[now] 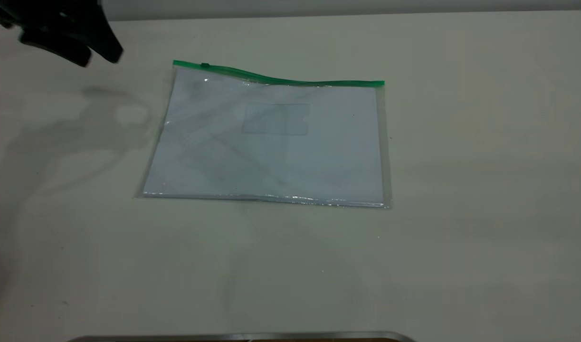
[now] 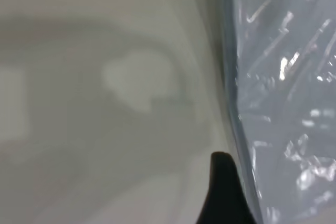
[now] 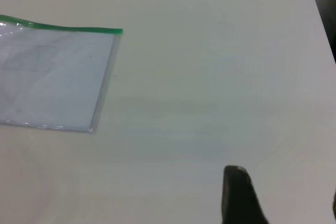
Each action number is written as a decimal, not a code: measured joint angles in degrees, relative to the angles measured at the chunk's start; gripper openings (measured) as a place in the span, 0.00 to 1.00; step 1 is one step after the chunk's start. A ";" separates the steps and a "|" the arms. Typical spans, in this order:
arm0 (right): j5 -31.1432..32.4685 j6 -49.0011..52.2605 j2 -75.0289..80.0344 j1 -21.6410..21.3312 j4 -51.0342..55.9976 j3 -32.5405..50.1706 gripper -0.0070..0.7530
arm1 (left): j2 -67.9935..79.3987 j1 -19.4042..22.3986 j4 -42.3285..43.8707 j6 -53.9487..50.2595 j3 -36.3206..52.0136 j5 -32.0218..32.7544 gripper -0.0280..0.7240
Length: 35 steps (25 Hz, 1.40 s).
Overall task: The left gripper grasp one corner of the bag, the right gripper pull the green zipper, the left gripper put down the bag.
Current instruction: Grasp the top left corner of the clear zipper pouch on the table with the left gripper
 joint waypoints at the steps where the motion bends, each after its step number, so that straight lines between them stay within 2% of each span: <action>1: 0.00 0.00 0.00 0.00 0.00 0.00 0.62 | 1.70 0.00 -0.75 0.61 -1.63 0.29 0.82; 9: 0.00 0.00 0.00 0.00 -0.10 0.00 0.62 | 12.42 0.00 -6.54 3.25 -11.97 3.25 0.82; 17: -0.05 0.00 0.00 0.00 -0.10 0.00 0.62 | 18.88 -0.77 -13.30 9.50 -17.56 3.93 0.82; 35: -0.05 0.10 0.00 0.00 -0.16 0.00 0.63 | 24.97 -2.95 -24.96 20.79 -19.13 0.73 0.82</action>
